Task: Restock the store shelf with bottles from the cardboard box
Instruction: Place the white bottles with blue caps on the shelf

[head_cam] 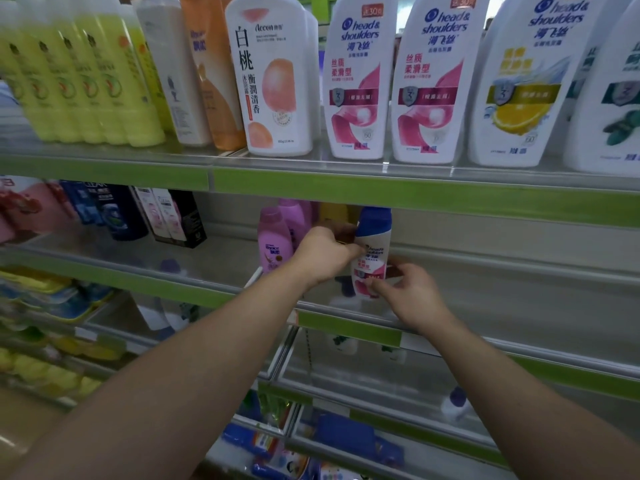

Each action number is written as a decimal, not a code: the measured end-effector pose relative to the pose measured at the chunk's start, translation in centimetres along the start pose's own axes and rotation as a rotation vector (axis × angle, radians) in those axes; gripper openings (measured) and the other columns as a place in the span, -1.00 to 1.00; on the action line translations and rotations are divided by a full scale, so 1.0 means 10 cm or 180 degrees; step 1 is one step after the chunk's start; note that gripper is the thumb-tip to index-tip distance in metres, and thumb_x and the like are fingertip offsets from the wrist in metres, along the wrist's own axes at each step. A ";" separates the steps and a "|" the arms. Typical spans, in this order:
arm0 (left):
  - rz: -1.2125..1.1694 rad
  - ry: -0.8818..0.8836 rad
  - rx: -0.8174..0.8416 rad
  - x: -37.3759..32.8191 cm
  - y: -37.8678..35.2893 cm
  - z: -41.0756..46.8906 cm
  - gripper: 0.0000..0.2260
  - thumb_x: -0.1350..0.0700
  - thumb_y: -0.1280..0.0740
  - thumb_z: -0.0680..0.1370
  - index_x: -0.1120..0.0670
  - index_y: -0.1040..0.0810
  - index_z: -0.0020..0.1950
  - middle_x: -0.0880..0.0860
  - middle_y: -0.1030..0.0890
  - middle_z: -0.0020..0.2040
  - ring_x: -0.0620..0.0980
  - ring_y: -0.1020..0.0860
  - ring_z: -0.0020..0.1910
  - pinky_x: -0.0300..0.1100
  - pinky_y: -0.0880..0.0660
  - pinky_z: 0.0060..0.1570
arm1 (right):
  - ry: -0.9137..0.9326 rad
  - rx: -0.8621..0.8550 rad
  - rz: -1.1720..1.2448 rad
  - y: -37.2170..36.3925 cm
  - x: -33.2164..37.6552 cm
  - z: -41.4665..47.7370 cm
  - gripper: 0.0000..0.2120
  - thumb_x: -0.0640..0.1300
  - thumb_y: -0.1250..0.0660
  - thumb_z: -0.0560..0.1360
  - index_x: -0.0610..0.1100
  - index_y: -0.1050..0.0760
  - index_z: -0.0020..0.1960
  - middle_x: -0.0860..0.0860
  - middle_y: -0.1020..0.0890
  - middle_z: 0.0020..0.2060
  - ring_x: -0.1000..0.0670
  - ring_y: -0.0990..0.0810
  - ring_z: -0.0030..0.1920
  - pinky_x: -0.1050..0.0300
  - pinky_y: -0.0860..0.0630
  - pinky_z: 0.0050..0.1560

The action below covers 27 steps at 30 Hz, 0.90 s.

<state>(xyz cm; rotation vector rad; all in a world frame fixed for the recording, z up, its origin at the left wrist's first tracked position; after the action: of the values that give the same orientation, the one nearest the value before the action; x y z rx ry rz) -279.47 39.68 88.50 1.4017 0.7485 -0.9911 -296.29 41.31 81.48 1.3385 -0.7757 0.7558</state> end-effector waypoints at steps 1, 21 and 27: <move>0.0001 -0.0004 -0.0016 0.01 0.01 -0.01 -0.63 0.15 -0.45 0.52 0.07 -0.56 0.32 0.01 -0.66 0.18 -0.01 -0.61 0.16 -0.09 -0.55 0.19 | 0.0010 -0.0005 -0.0017 0.00 0.00 0.00 -0.62 0.11 -0.46 0.47 0.02 -0.54 0.23 0.08 -0.68 -0.03 0.03 -0.65 -0.10 -0.05 -0.62 -0.01; -0.0155 0.0776 -0.0458 1.72 0.80 -1.65 -0.85 0.38 -0.43 0.49 0.29 -0.62 0.04 0.06 -0.61 -0.23 -0.17 -0.57 -0.26 -0.41 -0.50 -0.19 | 0.0521 -0.0737 0.0146 -0.72 0.14 -1.01 -0.77 -0.06 -0.44 0.42 0.09 -0.50 0.05 -0.04 -0.61 -0.10 -0.05 -0.58 -0.12 -0.05 -0.58 0.01; 0.0282 0.1814 -0.0622 2.97 1.02 -2.41 -0.75 0.08 -0.47 0.52 0.13 -0.58 0.15 0.05 -0.62 -0.06 -0.02 -0.56 -0.07 -0.22 -0.42 -0.06 | -0.0094 0.1168 -0.0767 -2.24 -0.20 -1.66 -0.74 0.01 -0.45 0.48 -0.01 -0.56 0.13 0.07 -0.61 -0.12 0.02 -0.59 -0.14 0.10 -0.50 -0.12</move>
<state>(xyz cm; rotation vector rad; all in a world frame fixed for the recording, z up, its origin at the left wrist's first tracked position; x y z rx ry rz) -254.38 59.14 64.82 1.5413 1.1546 -0.4276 -277.78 55.89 66.47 1.7411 -0.4987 0.7073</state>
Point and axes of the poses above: each hand's wrist, its own z-axis towards the middle knuckle, its own y-axis out of the back of the hand, x = y × z, the point moved 3 cm from there along z, towards the middle knuckle
